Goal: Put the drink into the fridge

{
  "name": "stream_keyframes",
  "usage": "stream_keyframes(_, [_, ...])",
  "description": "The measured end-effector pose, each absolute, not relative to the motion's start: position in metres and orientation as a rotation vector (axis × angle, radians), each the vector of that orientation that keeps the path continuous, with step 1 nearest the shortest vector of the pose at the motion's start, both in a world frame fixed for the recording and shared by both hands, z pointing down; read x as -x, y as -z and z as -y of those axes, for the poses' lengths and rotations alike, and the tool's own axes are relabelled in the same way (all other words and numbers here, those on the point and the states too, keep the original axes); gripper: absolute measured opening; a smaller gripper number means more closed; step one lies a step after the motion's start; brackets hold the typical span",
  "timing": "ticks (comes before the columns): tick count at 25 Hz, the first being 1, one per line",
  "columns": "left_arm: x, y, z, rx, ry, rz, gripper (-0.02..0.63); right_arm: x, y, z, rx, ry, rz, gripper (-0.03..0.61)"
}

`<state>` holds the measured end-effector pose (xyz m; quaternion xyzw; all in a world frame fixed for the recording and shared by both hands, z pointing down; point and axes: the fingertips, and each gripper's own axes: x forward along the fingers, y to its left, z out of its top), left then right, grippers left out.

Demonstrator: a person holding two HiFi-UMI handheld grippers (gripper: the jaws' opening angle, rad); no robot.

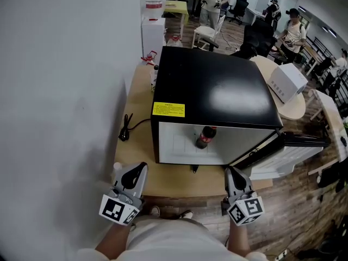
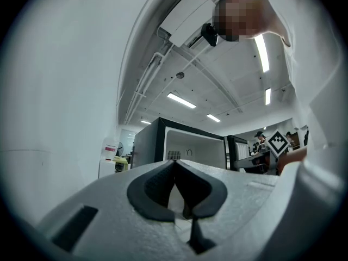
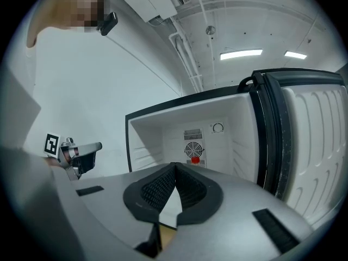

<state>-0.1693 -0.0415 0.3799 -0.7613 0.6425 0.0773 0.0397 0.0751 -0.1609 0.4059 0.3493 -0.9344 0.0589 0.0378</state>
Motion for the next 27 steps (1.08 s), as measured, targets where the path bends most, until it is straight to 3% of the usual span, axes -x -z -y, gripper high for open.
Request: stream_keyframes(27, [0.161, -0.388, 0.043, 2.404, -0.235, -1.931, 0.015, -0.075, -0.415, 0.153, -1.094, -0.179, 2.84, 0.001])
